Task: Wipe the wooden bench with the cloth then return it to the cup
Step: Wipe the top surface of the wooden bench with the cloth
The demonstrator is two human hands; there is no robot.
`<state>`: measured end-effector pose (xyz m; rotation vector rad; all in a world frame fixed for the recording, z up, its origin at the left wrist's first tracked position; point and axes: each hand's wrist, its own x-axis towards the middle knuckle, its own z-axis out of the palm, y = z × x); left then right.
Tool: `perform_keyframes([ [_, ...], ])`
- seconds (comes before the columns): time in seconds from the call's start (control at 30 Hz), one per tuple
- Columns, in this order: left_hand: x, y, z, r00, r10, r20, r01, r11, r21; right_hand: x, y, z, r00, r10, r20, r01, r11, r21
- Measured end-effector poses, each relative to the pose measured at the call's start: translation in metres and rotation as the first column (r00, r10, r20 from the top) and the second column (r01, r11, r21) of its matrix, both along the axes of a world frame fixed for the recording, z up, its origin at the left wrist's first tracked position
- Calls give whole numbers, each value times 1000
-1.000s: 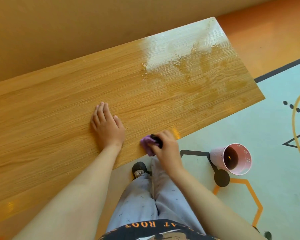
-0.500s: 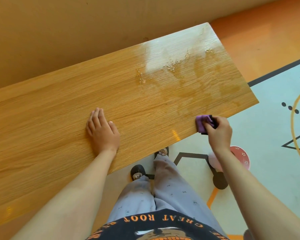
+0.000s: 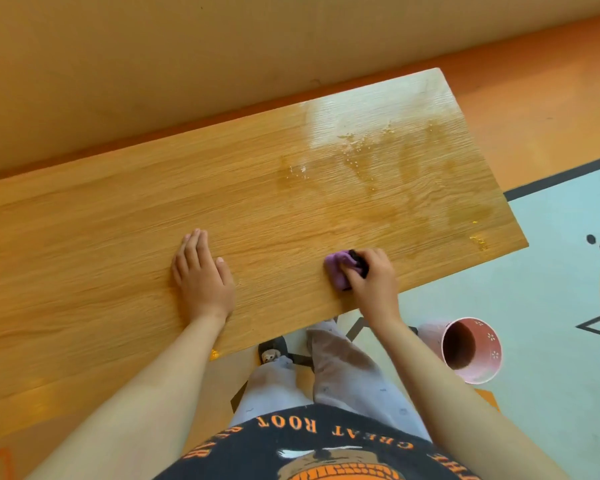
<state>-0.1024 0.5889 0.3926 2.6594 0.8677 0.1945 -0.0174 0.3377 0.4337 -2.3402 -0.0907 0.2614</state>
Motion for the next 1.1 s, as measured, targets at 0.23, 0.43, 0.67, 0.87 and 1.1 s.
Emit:
perform_keyframes([
  [0.23,0,-1,0,1000,13,-8,-13,1000,7,30,-46,1,976,-215,39,218,971,-101],
  [0.43,2,-2,2,999,20,-25,-20,1000,8,-3,69,-5,978,206,-31,-205,978,28],
  [0.67,2,-1,2,999,20,-31,-20,1000,4,47,22,-6,1000,-16,22,15,999,28],
  [0.87,1,-1,2,999,27,-37,-27,1000,-1,69,-14,0,964,-258,59,261,963,-62],
  [1.1,1,0,3,998,26,-61,-26,1000,-5,26,110,-1,960,278,-36,-274,958,80],
])
